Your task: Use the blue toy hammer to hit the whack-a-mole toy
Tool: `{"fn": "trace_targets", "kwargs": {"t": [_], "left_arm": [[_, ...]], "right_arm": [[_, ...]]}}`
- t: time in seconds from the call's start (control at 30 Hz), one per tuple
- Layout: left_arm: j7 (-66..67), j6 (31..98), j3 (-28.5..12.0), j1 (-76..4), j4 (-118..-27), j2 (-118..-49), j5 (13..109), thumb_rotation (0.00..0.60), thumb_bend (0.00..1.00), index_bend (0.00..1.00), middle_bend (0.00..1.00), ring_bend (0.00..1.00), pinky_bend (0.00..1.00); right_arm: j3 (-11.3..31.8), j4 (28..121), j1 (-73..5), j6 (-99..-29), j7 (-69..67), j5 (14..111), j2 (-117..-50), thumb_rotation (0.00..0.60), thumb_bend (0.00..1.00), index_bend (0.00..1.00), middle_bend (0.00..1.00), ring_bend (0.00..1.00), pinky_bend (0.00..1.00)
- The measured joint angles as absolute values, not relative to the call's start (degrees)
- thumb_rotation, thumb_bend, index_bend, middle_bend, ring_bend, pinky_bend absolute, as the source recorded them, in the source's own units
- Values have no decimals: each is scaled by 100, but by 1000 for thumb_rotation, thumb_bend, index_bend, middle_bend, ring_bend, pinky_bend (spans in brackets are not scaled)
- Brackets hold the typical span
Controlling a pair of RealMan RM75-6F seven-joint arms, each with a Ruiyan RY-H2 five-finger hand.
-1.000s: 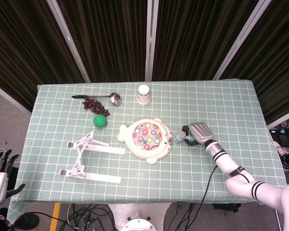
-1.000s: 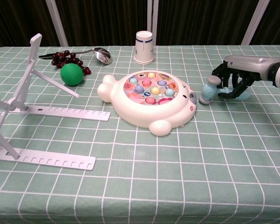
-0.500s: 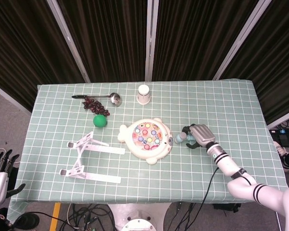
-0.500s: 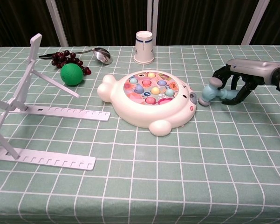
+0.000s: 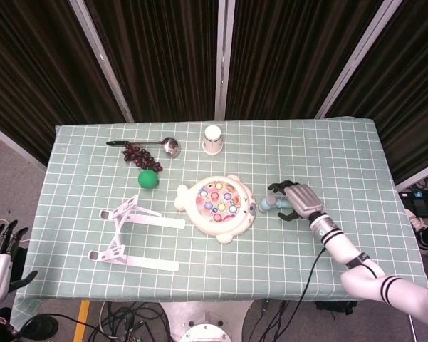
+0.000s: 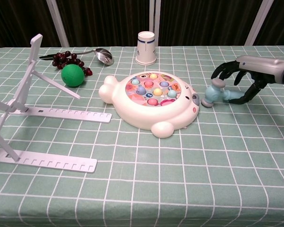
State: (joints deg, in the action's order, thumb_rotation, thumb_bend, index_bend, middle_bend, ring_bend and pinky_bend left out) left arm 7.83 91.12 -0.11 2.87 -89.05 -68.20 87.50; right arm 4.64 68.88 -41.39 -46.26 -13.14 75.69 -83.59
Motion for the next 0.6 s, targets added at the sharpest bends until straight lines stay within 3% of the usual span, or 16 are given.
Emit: {"fn": "trace_targets", "kwargs": {"t": [0.17,0.6], "left_arm": [[764,9122,-32,267,-8872,-6840,8766,600,0,156,56,0,0],[814,9060,-77,167,-8852,-6911,8798,600,0,156,56,0,0]], "right_arm": [[468,7261,-3797,-5319,-1157,7637,-8057,600,159,116,180,67,182],[-13,8916,-1627,-8517,-782,8349,-6752,600,177,74,107,4,104]]}}
